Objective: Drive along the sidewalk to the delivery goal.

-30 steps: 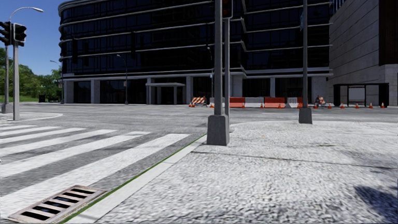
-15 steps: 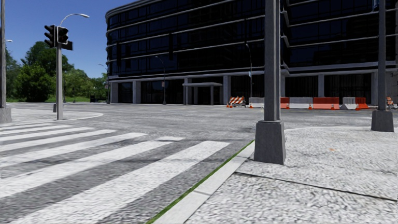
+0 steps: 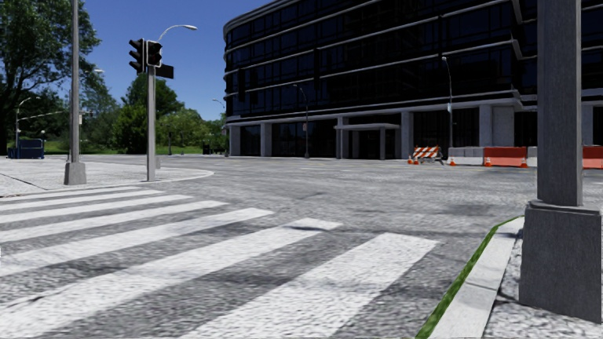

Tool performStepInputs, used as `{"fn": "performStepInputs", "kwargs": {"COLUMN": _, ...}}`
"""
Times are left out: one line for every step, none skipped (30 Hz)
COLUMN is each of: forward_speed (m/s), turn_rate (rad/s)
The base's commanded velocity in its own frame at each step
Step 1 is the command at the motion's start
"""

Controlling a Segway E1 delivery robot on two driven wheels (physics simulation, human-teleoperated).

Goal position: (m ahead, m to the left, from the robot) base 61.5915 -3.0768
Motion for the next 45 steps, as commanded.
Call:
{"fn": "performStepInputs", "kwargs": {"forward_speed": 1.64, "turn_rate": 0.51}}
{"fn": "performStepInputs", "kwargs": {"forward_speed": 1.64, "turn_rate": 0.51}}
{"fn": "performStepInputs", "kwargs": {"forward_speed": 1.64, "turn_rate": 0.51}}
{"fn": "performStepInputs", "kwargs": {"forward_speed": 1.64, "turn_rate": 0.51}}
{"fn": "performStepInputs", "kwargs": {"forward_speed": 1.64, "turn_rate": 0.51}}
{"fn": "performStepInputs", "kwargs": {"forward_speed": 1.64, "turn_rate": 0.51}}
{"fn": "performStepInputs", "kwargs": {"forward_speed": 1.64, "turn_rate": 0.53}}
{"fn": "performStepInputs", "kwargs": {"forward_speed": 1.64, "turn_rate": 0.53}}
{"fn": "performStepInputs", "kwargs": {"forward_speed": 1.64, "turn_rate": 0.53}}
{"fn": "performStepInputs", "kwargs": {"forward_speed": 1.64, "turn_rate": 0.54}}
{"fn": "performStepInputs", "kwargs": {"forward_speed": 1.64, "turn_rate": 0.54}}
{"fn": "performStepInputs", "kwargs": {"forward_speed": 1.64, "turn_rate": 0.54}}
{"fn": "performStepInputs", "kwargs": {"forward_speed": 1.64, "turn_rate": 0.56}}
{"fn": "performStepInputs", "kwargs": {"forward_speed": 1.64, "turn_rate": 0.57}}
{"fn": "performStepInputs", "kwargs": {"forward_speed": 1.64, "turn_rate": 0.57}}
{"fn": "performStepInputs", "kwargs": {"forward_speed": 1.64, "turn_rate": 0.57}}
{"fn": "performStepInputs", "kwargs": {"forward_speed": 1.64, "turn_rate": 0.57}}
{"fn": "performStepInputs", "kwargs": {"forward_speed": 1.64, "turn_rate": 0.57}}
{"fn": "performStepInputs", "kwargs": {"forward_speed": 1.64, "turn_rate": 0.57}}
{"fn": "performStepInputs", "kwargs": {"forward_speed": 1.64, "turn_rate": 0.57}}
{"fn": "performStepInputs", "kwargs": {"forward_speed": 1.64, "turn_rate": 0.57}}
{"fn": "performStepInputs", "kwargs": {"forward_speed": 1.64, "turn_rate": 0.57}}
{"fn": "performStepInputs", "kwargs": {"forward_speed": 1.64, "turn_rate": 0.57}}
{"fn": "performStepInputs", "kwargs": {"forward_speed": 1.64, "turn_rate": 0.57}}
{"fn": "performStepInputs", "kwargs": {"forward_speed": 1.64, "turn_rate": 0.57}}
{"fn": "performStepInputs", "kwargs": {"forward_speed": 1.64, "turn_rate": 0.57}}
{"fn": "performStepInputs", "kwargs": {"forward_speed": 1.64, "turn_rate": 0.57}}
{"fn": "performStepInputs", "kwargs": {"forward_speed": 1.64, "turn_rate": 0.57}}
{"fn": "performStepInputs", "kwargs": {"forward_speed": 1.64, "turn_rate": 0.57}}
{"fn": "performStepInputs", "kwargs": {"forward_speed": 1.64, "turn_rate": 0.57}}
{"fn": "performStepInputs", "kwargs": {"forward_speed": 1.64, "turn_rate": 0.57}}
{"fn": "performStepInputs", "kwargs": {"forward_speed": 1.64, "turn_rate": 0.57}}
{"fn": "performStepInputs", "kwargs": {"forward_speed": 1.64, "turn_rate": 0.57}}
{"fn": "performStepInputs", "kwargs": {"forward_speed": 1.64, "turn_rate": 0.57}}
{"fn": "performStepInputs", "kwargs": {"forward_speed": 1.64, "turn_rate": 0.57}}
{"fn": "performStepInputs", "kwargs": {"forward_speed": 1.64, "turn_rate": 0.57}}
{"fn": "performStepInputs", "kwargs": {"forward_speed": 1.64, "turn_rate": 0.57}}
{"fn": "performStepInputs", "kwargs": {"forward_speed": 1.64, "turn_rate": 0.57}}
{"fn": "performStepInputs", "kwargs": {"forward_speed": 1.64, "turn_rate": 0.57}}
{"fn": "performStepInputs", "kwargs": {"forward_speed": 1.64, "turn_rate": 0.57}}
{"fn": "performStepInputs", "kwargs": {"forward_speed": 1.64, "turn_rate": 0.57}}
{"fn": "performStepInputs", "kwargs": {"forward_speed": 1.64, "turn_rate": 0.57}}
{"fn": "performStepInputs", "kwargs": {"forward_speed": 1.64, "turn_rate": 0.57}}
{"fn": "performStepInputs", "kwargs": {"forward_speed": 1.64, "turn_rate": 0.57}}
{"fn": "performStepInputs", "kwargs": {"forward_speed": 1.64, "turn_rate": 0.57}}
